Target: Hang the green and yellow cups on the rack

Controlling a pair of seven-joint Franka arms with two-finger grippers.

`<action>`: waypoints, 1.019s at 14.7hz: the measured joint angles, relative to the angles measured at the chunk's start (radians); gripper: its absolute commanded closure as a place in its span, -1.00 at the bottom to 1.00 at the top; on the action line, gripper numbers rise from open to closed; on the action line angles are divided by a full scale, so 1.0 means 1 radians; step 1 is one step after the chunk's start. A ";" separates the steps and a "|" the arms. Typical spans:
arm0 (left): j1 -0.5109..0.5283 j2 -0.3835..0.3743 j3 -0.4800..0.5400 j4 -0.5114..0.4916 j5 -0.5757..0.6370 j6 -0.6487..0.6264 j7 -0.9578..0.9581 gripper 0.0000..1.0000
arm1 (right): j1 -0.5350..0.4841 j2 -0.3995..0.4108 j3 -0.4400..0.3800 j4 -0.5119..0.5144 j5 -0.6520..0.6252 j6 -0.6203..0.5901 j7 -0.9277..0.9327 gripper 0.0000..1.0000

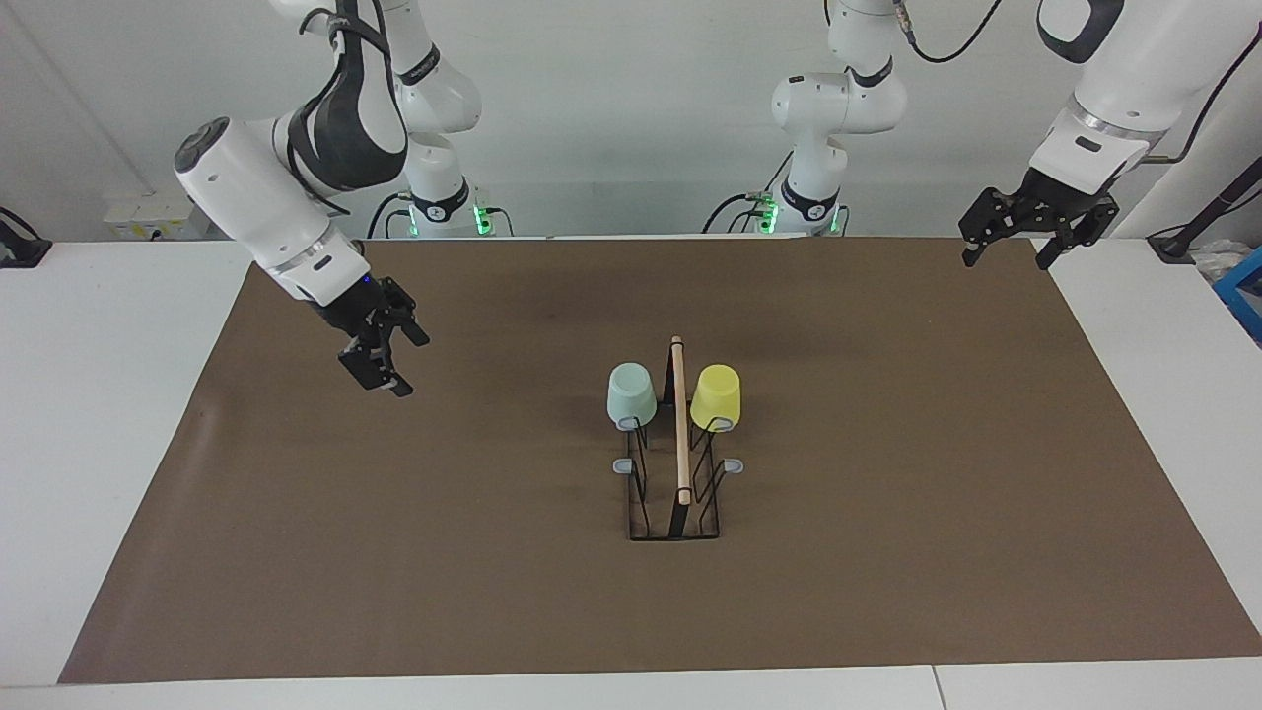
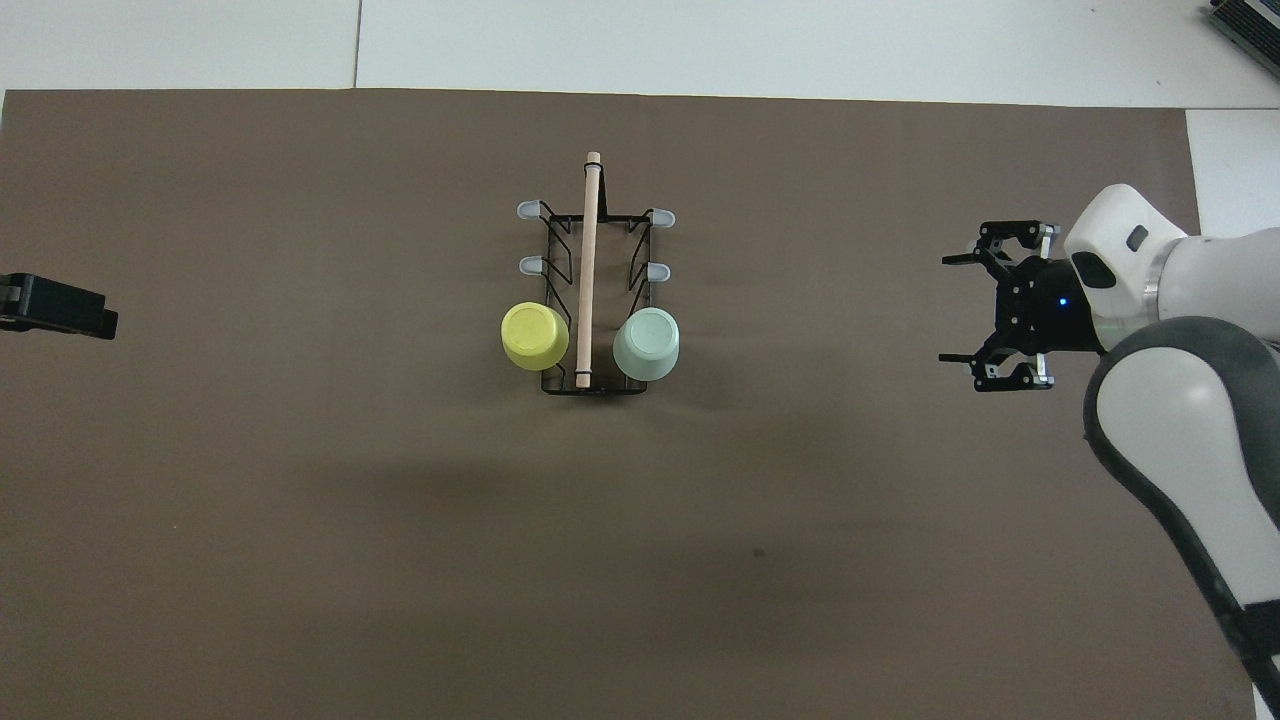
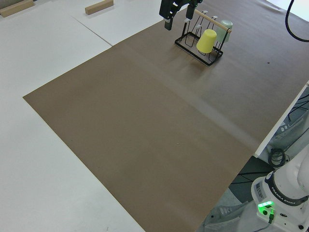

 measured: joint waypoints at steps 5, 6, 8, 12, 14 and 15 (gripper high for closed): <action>0.000 0.000 0.000 0.000 0.000 0.000 0.000 -1.00 | -0.063 -0.076 -0.007 0.014 -0.150 -0.233 0.366 -1.00; 0.000 0.000 0.000 0.000 0.000 0.000 0.000 -1.00 | -0.081 -0.079 -0.008 0.031 -0.171 -0.296 0.452 -1.00; 0.000 0.000 0.000 0.000 0.000 0.000 0.000 -1.00 | -0.100 -0.082 -0.010 0.085 -0.216 -0.414 0.667 -1.00; 0.000 0.000 0.000 0.000 0.000 0.000 0.000 -1.00 | -0.089 -0.101 0.010 0.177 -0.275 -0.564 1.058 -1.00; 0.000 0.000 0.000 0.000 0.000 0.000 0.000 -1.00 | -0.066 -0.120 0.019 0.187 -0.281 -0.604 1.228 -1.00; 0.000 0.000 0.000 0.000 0.000 0.000 0.000 -1.00 | -0.057 -0.129 0.023 0.187 -0.284 -0.610 1.278 -1.00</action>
